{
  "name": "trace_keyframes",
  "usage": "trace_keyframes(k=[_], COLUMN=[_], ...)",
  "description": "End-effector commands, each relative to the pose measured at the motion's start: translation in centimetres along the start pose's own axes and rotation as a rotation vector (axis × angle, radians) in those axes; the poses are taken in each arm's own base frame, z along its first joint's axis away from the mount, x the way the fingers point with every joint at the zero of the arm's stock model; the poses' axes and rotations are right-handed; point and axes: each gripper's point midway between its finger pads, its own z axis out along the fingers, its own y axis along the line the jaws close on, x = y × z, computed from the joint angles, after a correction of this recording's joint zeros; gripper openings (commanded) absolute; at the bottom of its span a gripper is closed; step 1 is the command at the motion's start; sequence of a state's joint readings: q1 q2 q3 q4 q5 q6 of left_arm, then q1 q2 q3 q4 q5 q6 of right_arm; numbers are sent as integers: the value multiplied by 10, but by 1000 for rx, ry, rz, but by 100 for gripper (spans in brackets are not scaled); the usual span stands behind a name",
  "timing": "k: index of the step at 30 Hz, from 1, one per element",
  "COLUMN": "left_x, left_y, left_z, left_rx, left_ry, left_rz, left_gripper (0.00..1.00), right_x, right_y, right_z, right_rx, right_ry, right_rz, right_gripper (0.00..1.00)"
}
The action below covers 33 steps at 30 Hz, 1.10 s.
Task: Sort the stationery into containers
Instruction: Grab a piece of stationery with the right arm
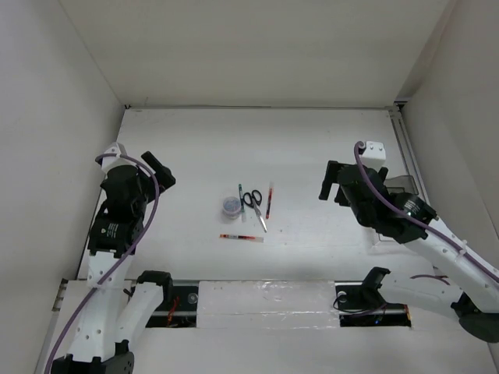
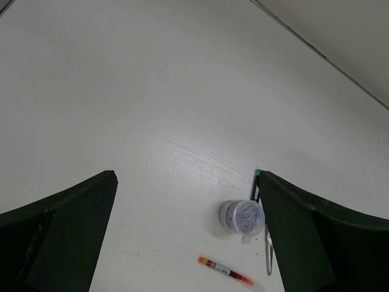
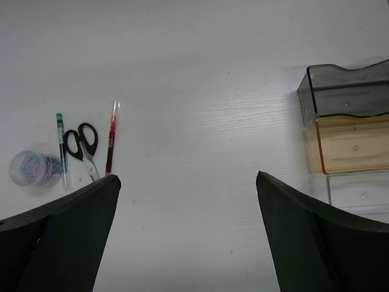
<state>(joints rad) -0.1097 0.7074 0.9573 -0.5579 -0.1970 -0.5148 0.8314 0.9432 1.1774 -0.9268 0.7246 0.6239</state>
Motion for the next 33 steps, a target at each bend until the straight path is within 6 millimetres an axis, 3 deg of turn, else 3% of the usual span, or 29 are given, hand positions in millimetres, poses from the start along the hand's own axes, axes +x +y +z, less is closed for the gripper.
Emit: trace_keyframes(k=[1,9,12,13,18,23,27,33], left_x=[-13,-15,-12,-12,-14,-18,-18,-19], left_y=[-2,-2,1,1,5,5,5,5], left_z=[-5,-8,-6,-6,-8,-14,-14,-16], left_rx=[12,17,5,5,-18,-4,-4,1], left_ry=[-67,-76,-73,-73,-88,-108,-108,-115], left_rz=[-37,-40,-47,-47,-57,-63,-63,-66], left_gripper=[100,100,100,100,100,100,100,100], right_x=[-24,-31,-26,-23,10,19,44,82], right_y=[2,23,49,67,109,147,198,242], right_z=[-5,-16,-16,-18,6,9,-2,27], right_rx=[-9,-163,-296,-372,-387,-499,-653,-671], right_ry=[-73,-96,-73,-46,74,111,174,251], right_rz=[58,117,44,44,-48,-129,-199,-296], right_gripper=[100,100,100,100,100,100,100,100])
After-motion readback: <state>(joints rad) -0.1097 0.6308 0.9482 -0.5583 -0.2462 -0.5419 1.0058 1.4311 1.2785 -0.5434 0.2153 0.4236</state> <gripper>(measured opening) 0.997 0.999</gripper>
